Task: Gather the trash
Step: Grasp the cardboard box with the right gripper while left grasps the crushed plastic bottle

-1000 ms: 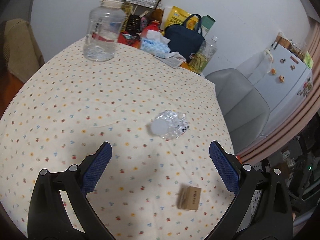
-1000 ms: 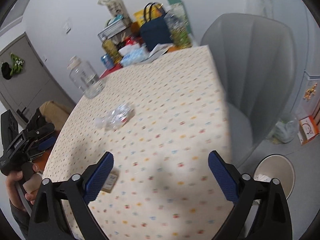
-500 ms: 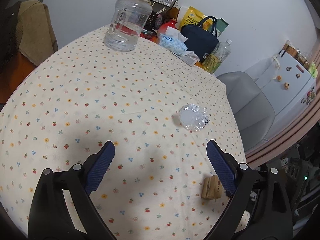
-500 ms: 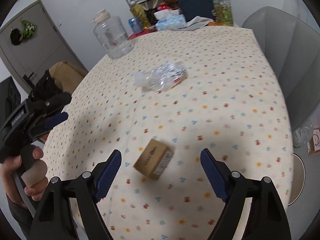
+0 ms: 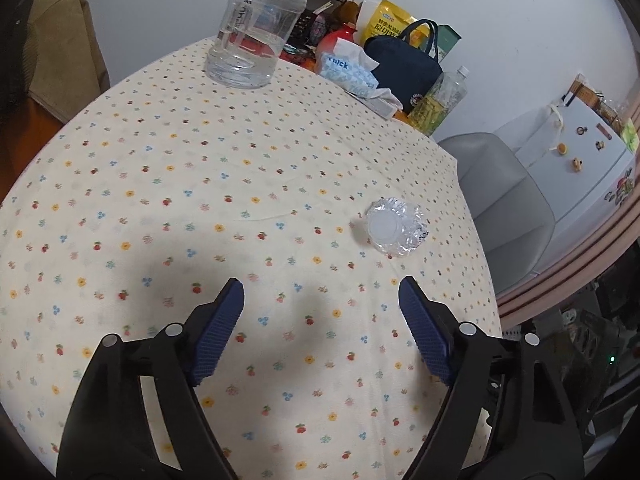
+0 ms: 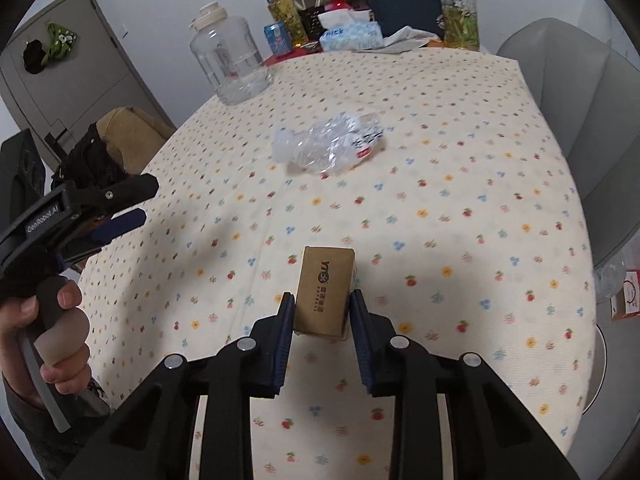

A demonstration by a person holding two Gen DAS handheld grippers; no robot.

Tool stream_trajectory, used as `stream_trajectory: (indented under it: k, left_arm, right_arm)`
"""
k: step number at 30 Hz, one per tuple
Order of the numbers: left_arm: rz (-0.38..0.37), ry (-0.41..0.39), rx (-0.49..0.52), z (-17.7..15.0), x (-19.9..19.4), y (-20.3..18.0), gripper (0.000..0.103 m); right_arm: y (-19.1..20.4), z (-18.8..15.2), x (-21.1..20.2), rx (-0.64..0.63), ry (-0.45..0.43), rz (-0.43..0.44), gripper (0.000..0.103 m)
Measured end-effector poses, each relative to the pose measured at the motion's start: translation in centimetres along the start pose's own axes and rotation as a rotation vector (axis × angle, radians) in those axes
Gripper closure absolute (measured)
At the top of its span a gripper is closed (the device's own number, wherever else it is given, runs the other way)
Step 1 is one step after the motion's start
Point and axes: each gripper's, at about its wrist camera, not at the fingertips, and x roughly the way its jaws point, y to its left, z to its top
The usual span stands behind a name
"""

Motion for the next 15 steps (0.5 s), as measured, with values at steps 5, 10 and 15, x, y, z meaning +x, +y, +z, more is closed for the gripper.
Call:
stream_trajectory:
  k: [5, 10, 15]
  left_arm:
    - [-0.017, 0.018, 0.01, 0.8, 1.7, -1.5, 0.026]
    - [-0.034, 0.049, 0.018, 1.8, 4.3, -2.9, 0.032]
    - [-0.065, 0.06, -0.018, 2.8, 6.9, -3.9, 0.037]
  right_arm:
    - [-2.6, 0.6, -1.2, 0.049, -0.036, -0.011, 0.075]
    - [-6.0, 0.6, -2.8, 0.112, -0.08, -0.016, 0.075]
    - [-9.9, 0.5, -4.1, 0.175, -0.107, -0.042, 0.075]
